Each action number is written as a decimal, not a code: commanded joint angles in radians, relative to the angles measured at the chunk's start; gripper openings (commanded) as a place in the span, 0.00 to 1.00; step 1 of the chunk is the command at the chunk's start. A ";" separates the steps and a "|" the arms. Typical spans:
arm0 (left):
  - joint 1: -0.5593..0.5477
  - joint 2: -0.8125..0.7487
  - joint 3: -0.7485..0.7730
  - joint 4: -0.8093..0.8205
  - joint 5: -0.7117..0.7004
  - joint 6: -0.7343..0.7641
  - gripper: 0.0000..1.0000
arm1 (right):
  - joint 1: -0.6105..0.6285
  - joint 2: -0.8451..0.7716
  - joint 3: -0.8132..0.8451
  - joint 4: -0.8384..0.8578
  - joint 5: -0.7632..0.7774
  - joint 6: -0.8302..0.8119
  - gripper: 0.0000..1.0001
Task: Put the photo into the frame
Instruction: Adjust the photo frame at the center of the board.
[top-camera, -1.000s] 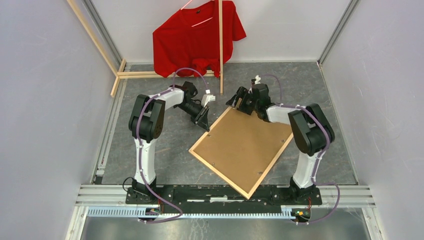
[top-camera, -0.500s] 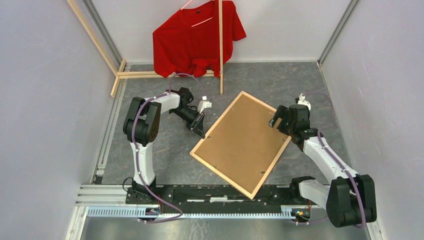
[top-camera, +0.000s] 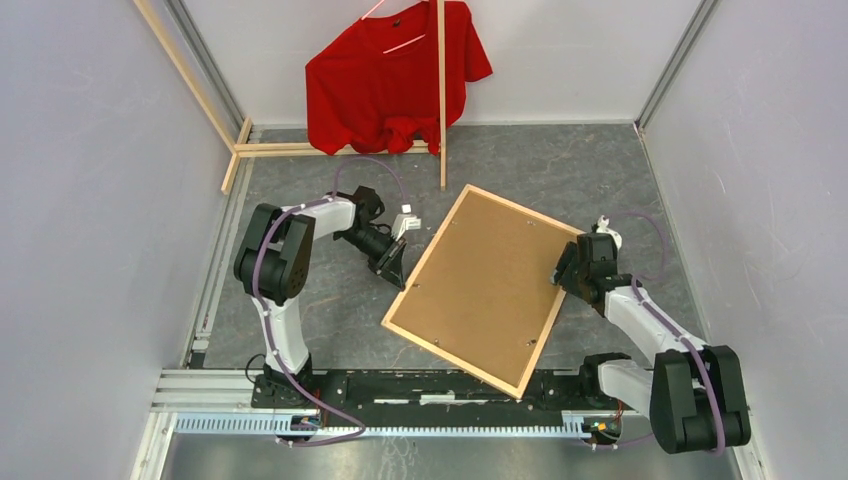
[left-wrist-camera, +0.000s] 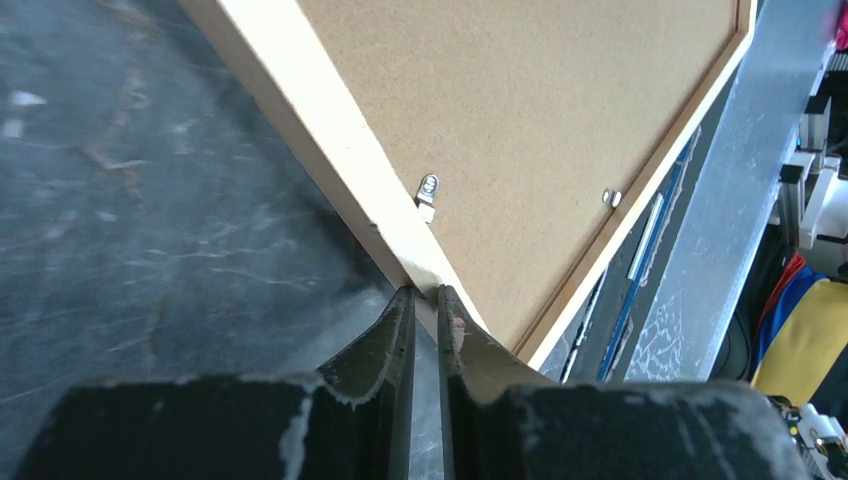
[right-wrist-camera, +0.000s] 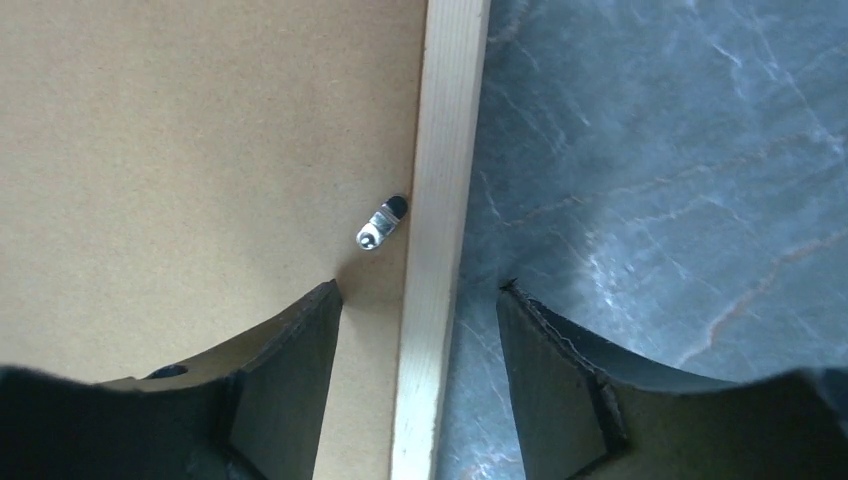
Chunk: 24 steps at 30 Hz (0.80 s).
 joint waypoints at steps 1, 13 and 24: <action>-0.067 -0.029 -0.076 -0.017 -0.081 0.037 0.16 | 0.000 0.046 -0.006 0.112 -0.120 0.007 0.58; -0.186 -0.076 -0.084 -0.095 -0.057 0.097 0.15 | 0.009 0.000 0.001 0.121 -0.301 -0.034 0.19; -0.238 -0.083 -0.061 -0.184 -0.042 0.167 0.15 | 0.142 0.243 0.183 0.134 -0.408 -0.107 0.26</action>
